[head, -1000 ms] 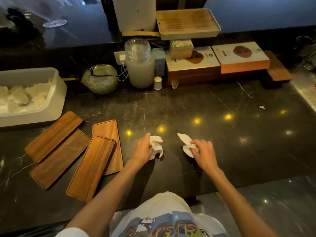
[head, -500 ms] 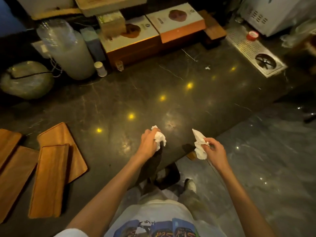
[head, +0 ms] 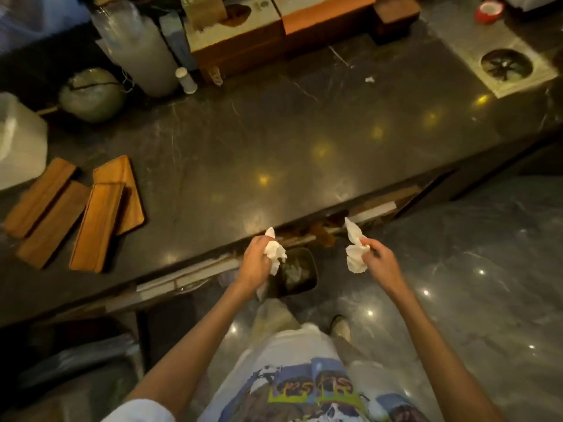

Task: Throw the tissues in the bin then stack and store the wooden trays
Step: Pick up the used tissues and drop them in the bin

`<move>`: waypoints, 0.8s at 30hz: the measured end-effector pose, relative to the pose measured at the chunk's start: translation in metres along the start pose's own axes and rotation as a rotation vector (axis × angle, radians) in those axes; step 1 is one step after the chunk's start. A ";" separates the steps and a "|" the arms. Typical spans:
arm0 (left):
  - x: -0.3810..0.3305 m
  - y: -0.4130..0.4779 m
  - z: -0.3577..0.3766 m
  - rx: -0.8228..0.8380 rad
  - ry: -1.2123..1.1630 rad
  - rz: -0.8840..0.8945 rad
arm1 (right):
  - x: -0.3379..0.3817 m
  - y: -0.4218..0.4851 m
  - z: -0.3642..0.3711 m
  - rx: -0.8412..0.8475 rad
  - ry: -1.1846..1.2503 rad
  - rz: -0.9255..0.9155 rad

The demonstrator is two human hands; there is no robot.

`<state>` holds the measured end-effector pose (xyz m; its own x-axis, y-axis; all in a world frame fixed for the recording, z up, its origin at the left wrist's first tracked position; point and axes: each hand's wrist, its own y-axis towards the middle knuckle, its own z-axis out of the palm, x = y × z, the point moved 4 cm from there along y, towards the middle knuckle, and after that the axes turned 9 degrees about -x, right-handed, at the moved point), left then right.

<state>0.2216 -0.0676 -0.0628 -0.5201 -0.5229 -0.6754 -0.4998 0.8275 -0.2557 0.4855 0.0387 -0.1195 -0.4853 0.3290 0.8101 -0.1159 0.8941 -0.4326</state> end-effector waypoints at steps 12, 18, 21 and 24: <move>0.038 -0.094 0.065 0.094 0.021 -0.266 | -0.082 -0.063 -0.060 0.077 -0.129 0.077; 0.080 -0.092 0.089 0.141 -0.082 -0.441 | -0.098 -0.076 -0.021 0.063 -0.113 0.214; 0.103 -0.083 0.106 0.185 -0.166 -0.496 | -0.121 -0.071 0.018 0.103 -0.056 0.295; 0.142 -0.072 0.133 0.252 -0.185 -0.525 | -0.159 -0.062 0.062 0.154 -0.142 0.333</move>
<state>0.2759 -0.1737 -0.2321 -0.1082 -0.8486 -0.5178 -0.4656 0.5034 -0.7279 0.5165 -0.0882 -0.2456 -0.6318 0.5387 0.5574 -0.0551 0.6860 -0.7255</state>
